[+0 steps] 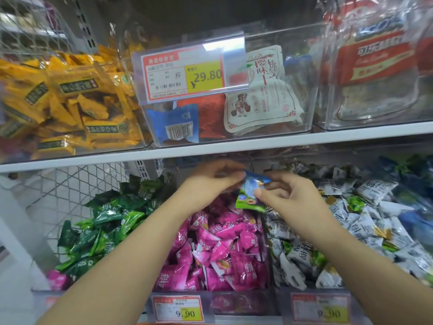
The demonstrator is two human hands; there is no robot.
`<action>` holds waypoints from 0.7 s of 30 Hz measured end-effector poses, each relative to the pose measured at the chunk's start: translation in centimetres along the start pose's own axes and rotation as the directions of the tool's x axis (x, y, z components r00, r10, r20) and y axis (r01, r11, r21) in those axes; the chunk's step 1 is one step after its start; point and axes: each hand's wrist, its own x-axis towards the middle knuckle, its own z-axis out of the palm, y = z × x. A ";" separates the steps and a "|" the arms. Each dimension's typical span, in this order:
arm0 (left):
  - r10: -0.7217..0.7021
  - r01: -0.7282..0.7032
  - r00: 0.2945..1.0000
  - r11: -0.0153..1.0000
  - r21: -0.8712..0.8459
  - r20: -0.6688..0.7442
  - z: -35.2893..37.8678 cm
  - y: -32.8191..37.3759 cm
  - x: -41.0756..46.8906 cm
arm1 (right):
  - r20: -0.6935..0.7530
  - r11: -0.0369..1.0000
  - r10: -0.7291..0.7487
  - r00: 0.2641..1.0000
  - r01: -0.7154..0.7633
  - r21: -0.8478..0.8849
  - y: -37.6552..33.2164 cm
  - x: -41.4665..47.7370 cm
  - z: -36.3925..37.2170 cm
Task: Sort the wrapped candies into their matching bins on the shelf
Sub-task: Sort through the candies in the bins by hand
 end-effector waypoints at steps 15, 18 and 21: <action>-0.206 0.142 0.978 0.768 0.625 0.031 3.2 -3.0 4.8 | -0.118 0.994 0.028 0.993 -0.040 -0.104 0.6 -0.2 -2.9; -0.186 0.172 0.982 0.806 0.567 -0.034 2.7 -3.3 4.8 | -0.110 0.992 0.028 0.994 -0.041 -0.120 1.0 -0.3 -3.2; -0.129 0.174 0.984 0.848 0.500 -0.123 1.4 -2.7 3.7 | -0.094 0.996 0.017 0.995 -0.024 -0.081 0.5 -0.5 -3.4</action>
